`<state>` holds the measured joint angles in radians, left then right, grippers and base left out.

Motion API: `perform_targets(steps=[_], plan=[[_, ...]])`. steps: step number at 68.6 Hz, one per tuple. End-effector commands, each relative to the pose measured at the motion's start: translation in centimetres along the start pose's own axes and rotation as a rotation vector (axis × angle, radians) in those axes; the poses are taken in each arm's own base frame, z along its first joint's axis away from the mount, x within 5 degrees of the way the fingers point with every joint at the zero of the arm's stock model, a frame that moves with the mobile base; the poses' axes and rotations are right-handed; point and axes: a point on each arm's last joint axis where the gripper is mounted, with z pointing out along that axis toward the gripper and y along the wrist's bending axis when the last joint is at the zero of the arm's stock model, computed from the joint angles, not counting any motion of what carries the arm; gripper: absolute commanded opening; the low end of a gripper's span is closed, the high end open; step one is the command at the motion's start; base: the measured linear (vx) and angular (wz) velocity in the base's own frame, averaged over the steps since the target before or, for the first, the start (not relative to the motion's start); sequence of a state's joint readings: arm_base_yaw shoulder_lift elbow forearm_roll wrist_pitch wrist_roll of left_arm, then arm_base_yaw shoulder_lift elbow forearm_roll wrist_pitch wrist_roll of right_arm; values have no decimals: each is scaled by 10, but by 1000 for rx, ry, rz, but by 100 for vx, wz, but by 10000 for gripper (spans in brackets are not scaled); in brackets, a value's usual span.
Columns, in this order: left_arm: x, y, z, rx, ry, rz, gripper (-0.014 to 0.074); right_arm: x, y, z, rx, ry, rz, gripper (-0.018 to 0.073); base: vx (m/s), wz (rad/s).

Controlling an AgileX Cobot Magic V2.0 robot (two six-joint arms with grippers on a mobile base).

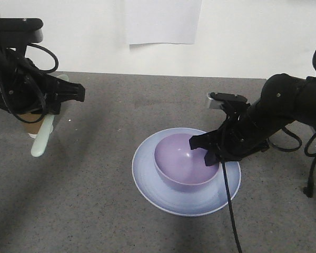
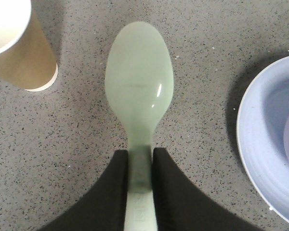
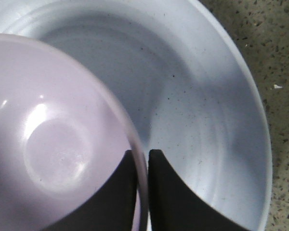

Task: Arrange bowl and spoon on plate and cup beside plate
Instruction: 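Lower the lavender bowl onto the plate center and open the right gripper, then raise the right gripper away from the bowl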

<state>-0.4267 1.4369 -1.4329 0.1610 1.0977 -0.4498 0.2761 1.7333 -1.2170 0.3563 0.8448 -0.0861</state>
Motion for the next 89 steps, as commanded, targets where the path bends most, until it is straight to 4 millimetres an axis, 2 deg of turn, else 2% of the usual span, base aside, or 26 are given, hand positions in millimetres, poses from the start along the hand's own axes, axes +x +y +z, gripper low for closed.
perform_targets(steps=[1, 20, 34, 63, 79, 89], plan=[[-7, -1, -20, 39, -102, -5, -6, -9, 7, -21, -19, -92, -11, 148, 0, 0], [-7, -1, -20, 39, -102, -5, -6, -7, 10, -37, -8, -135, -35, 410, 0, 0], [-7, -1, -20, 39, -102, -5, -6, -4, 12, -60, 24, -188, -64, 533, 0, 0], [-7, -1, -20, 39, -102, -5, -6, 14, 12, -113, 128, -277, -115, 542, 0, 0], [-7, -1, -20, 39, -102, -5, -6, 36, 16, -156, 172, -358, -151, 542, 0, 0], [-7, -1, -20, 39, -102, -5, -6, 53, 3, -186, 236, -397, -117, 542, 0, 0]])
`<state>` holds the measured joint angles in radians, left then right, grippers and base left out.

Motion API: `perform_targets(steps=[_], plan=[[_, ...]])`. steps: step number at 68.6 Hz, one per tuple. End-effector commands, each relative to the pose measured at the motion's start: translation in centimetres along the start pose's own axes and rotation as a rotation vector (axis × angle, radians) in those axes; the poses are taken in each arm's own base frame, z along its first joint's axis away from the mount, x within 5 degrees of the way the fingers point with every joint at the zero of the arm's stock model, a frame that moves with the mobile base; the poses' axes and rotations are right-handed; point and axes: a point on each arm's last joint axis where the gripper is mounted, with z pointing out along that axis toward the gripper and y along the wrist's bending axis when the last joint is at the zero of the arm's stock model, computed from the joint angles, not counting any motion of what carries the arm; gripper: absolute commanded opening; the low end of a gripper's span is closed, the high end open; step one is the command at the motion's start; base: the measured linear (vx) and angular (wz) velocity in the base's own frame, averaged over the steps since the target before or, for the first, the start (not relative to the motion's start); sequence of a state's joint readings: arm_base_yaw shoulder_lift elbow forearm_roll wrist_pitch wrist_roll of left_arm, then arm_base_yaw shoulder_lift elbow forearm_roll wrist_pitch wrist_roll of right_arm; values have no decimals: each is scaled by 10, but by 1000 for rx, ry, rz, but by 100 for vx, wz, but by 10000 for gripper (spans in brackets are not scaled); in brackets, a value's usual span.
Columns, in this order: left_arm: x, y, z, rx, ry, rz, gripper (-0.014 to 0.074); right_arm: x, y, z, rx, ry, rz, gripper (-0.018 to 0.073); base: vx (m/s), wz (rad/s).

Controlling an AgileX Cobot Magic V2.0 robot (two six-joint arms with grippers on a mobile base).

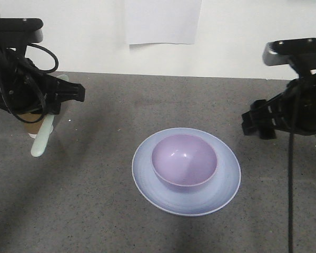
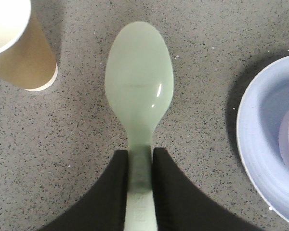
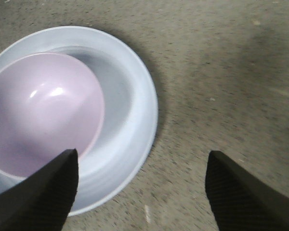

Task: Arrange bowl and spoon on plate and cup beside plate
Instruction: 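Raise the right gripper away from the bowl, then swing the left gripper with the green spoon over the bowl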

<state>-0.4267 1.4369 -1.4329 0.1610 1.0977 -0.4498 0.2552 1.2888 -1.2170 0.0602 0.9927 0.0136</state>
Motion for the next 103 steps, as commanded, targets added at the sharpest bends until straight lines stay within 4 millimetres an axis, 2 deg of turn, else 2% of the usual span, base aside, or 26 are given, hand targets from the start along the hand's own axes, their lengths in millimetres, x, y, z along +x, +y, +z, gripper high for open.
perform_targets(steps=[1, 14, 24, 36, 59, 78, 92, 103], plan=[[-7, -1, -20, 39, -102, -5, -6, 0, -15, -37, 60, -111, 25, 542, 0, 0], [-7, -1, -20, 39, -101, -5, -6, 19, -43, -79, 159, -176, 111, 542, 0, 0], [-7, -1, -20, 39, -102, -4, -6, 35, -49, -99, 203, -219, 151, 542, 0, 0], [-7, -1, -20, 37, -103, 37, -6, 46, -48, -97, 201, -224, 150, 542, 0, 0], [-6, -6, -23, 83, -90, 251, -6, 45, -48, -97, 202, -234, 149, 542, 0, 0], [-26, -27, -43, 239, -62, 443, -6, 45, -48, -97, 204, -236, 141, 542, 0, 0], [-36, -50, -27, 316, -12, 602, -6, 44, -48, -97, 202, -238, 139, 541, 0, 0], [-26, -86, -8, 365, 30, 764, -6, 44, -48, -97, 203, -242, 139, 542, 0, 0]])
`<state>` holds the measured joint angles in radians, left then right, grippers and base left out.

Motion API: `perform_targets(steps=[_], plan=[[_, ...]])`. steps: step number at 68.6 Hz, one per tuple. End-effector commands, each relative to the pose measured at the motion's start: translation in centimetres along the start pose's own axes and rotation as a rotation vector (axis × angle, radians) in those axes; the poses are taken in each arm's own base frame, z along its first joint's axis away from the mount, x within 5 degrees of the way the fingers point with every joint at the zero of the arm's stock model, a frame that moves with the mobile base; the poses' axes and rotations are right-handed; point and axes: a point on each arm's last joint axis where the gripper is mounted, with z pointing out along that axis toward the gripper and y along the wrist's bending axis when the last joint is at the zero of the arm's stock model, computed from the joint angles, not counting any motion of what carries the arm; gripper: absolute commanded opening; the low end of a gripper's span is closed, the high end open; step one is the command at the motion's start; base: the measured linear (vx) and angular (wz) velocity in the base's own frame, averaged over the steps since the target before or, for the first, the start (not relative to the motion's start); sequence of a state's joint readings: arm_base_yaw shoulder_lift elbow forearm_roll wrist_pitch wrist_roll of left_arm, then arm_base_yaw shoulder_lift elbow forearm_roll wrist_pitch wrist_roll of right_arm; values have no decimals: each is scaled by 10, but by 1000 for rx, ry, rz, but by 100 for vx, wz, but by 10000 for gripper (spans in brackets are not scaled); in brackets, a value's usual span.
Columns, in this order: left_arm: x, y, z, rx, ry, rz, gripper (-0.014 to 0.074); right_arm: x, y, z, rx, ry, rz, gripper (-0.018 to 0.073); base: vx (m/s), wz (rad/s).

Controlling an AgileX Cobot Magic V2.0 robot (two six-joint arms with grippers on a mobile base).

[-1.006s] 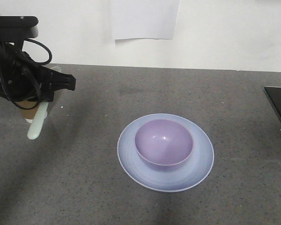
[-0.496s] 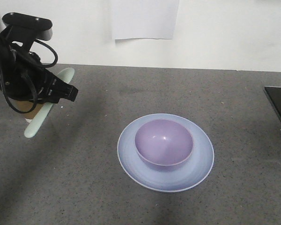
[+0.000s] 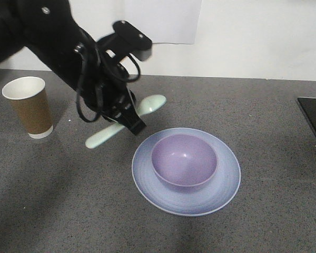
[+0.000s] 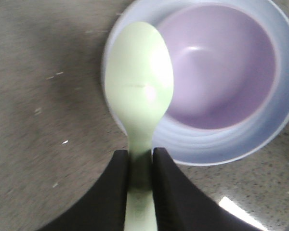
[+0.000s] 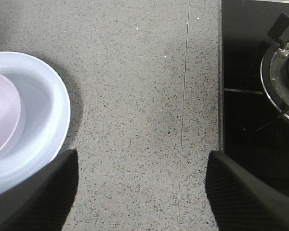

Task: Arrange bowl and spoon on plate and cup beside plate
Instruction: 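Swing the left gripper with the green spoon over the bowl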

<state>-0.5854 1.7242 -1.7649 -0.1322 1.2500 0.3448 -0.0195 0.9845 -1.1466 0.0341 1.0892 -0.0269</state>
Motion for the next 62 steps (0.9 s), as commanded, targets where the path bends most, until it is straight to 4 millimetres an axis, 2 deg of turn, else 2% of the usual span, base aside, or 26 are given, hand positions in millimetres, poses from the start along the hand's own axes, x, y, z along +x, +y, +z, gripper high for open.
perform_targets(steps=[1, 11, 25, 44, 62], plan=[[-10, -21, -7, 35, -39, 69, -6, -10, -1, -10, 8, -101, -6, 542, 0, 0], [-16, -38, 14, 67, 3, 131, -6, -10, -1, -10, 7, -105, -5, 542, 0, 0], [-22, -49, 34, 67, 46, 174, -6, -10, -1, -10, 5, -109, -4, 542, 0, 0], [-39, -54, 40, 67, 12, 193, -6, -10, -1, -10, 4, -109, -4, 542, 0, 0], [-40, -54, 53, 65, 38, 190, -4, -10, -1, -10, 4, -109, -4, 542, 0, 0]])
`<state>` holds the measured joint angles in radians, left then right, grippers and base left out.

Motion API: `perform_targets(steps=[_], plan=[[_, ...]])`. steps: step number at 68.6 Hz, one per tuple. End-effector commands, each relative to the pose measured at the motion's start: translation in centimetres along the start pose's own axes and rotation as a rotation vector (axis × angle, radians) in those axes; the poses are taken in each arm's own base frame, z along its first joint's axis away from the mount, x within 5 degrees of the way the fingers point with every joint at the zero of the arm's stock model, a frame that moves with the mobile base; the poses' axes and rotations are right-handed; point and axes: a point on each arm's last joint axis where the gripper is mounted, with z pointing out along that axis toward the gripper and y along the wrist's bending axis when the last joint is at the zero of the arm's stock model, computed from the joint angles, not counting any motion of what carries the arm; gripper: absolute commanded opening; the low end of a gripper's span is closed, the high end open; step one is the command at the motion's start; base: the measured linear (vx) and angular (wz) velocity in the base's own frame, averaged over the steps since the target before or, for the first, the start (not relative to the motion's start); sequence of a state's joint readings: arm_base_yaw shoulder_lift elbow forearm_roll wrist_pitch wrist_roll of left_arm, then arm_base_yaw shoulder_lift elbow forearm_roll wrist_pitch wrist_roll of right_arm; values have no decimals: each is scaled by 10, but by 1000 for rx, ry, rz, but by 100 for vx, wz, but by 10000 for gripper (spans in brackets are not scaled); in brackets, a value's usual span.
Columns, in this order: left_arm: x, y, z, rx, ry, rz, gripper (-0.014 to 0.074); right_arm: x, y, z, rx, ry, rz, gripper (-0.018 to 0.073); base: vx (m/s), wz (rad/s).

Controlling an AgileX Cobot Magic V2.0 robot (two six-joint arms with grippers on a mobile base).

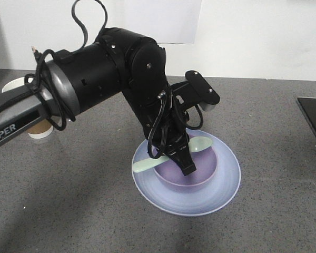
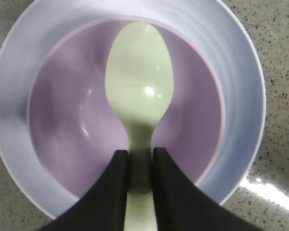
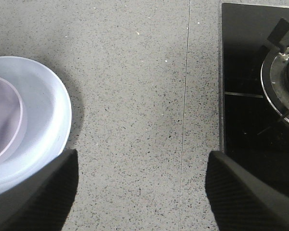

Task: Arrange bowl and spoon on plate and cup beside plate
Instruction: 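Swing the left gripper with the green spoon over the bowl, then lower the spoon into the bowl and open the left gripper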

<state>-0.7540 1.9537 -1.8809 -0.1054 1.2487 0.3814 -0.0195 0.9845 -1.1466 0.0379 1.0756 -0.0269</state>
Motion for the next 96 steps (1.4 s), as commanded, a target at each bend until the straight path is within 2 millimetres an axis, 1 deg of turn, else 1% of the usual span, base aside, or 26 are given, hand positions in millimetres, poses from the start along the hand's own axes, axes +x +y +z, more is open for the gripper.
perform_targets(steps=[1, 25, 43, 61, 85, 96], plan=[[-3, -4, -29, -21, -70, 5, -4, -9, -1, -10, 7, -96, -6, 542, 0, 0], [-1, 1, -28, -80, -47, -22, 8, -10, -1, -10, 7, -100, -10, 542, 0, 0], [-1, 1, -28, -79, -48, -22, 52, -10, -1, -10, 7, -102, -10, 542, 0, 0], [-1, 1, -28, -79, -48, -22, 152, -10, -1, -10, 7, -102, -10, 542, 0, 0], [-1, 1, -28, -79, -48, -22, 342, -10, -1, -10, 7, -102, -10, 542, 0, 0], [-1, 1, -28, -79, -48, -22, 407, -10, -1, -10, 7, -102, -10, 542, 0, 0]])
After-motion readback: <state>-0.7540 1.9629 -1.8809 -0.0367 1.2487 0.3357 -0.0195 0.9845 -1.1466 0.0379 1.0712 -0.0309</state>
